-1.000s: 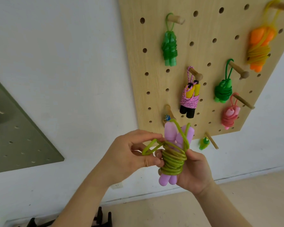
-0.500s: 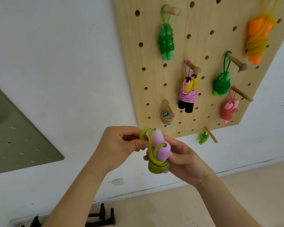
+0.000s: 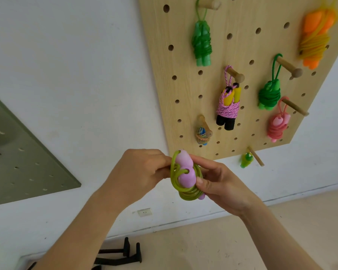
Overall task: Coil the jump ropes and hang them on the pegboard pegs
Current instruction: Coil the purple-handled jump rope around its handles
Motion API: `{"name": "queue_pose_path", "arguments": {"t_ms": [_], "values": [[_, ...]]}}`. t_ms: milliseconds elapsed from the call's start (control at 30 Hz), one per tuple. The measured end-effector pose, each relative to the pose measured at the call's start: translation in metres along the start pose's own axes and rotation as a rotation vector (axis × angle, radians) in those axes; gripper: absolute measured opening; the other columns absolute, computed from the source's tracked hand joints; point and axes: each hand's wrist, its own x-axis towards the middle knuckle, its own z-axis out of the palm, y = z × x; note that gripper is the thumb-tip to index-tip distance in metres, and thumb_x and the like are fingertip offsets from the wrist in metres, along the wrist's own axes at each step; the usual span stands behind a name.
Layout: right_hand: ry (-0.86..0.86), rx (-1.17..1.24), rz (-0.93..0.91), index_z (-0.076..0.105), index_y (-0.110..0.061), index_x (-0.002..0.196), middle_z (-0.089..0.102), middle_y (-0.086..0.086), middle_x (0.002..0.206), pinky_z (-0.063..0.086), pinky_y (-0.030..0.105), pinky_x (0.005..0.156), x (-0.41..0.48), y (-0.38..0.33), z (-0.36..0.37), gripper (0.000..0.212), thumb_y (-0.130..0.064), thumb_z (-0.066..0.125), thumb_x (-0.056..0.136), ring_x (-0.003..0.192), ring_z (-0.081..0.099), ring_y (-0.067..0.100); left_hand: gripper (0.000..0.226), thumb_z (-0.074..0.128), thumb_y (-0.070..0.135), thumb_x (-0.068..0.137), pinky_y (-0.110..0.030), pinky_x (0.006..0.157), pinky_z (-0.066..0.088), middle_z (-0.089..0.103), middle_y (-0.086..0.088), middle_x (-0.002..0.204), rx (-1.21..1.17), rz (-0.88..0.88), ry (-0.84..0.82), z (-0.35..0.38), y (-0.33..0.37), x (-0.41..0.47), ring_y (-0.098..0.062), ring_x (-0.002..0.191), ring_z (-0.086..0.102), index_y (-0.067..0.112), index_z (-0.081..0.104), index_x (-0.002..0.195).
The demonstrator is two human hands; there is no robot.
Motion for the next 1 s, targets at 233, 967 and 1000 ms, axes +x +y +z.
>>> {"name": "queue_pose_path", "arguments": {"t_ms": [233, 967, 1000], "values": [[-0.006, -0.182, 0.013, 0.059, -0.029, 0.132, 0.067, 0.012, 0.119, 0.036, 0.032, 0.059, 0.002, -0.002, 0.002, 0.051, -0.013, 0.066, 0.084, 0.09, 0.052, 0.024, 0.02, 0.086, 0.009, 0.063, -0.013, 0.053, 0.044, 0.068, 0.006, 0.059, -0.436, -0.411, -0.017, -0.013, 0.006, 0.007, -0.004, 0.054, 0.059, 0.026, 0.075, 0.061], [0.486, -1.029, -0.138, 0.056, -0.035, 0.132, 0.056, -0.011, 0.1, 0.042, 0.011, 0.078, -0.011, 0.022, 0.009, 0.054, -0.025, 0.072, 0.082, 0.085, 0.056, 0.002, 0.024, 0.057, 0.034, 0.094, -0.039, 0.074, 0.056, 0.072, 0.002, 0.071, -0.448, -0.69, -0.054, 0.049, 0.0, -0.011, -0.019, 0.071, 0.068, 0.027, 0.075, 0.08], [0.503, -1.073, -0.123, 0.054, -0.037, 0.133, 0.054, -0.01, 0.1, 0.046, 0.019, 0.078, -0.012, 0.023, 0.011, 0.055, -0.026, 0.072, 0.083, 0.084, 0.056, 0.006, 0.03, 0.052, 0.036, 0.096, -0.039, 0.067, 0.054, 0.069, 0.0, 0.067, -0.259, -0.628, -0.08, 0.054, -0.001, -0.012, -0.022, 0.067, 0.064, 0.022, 0.072, 0.078]]}}
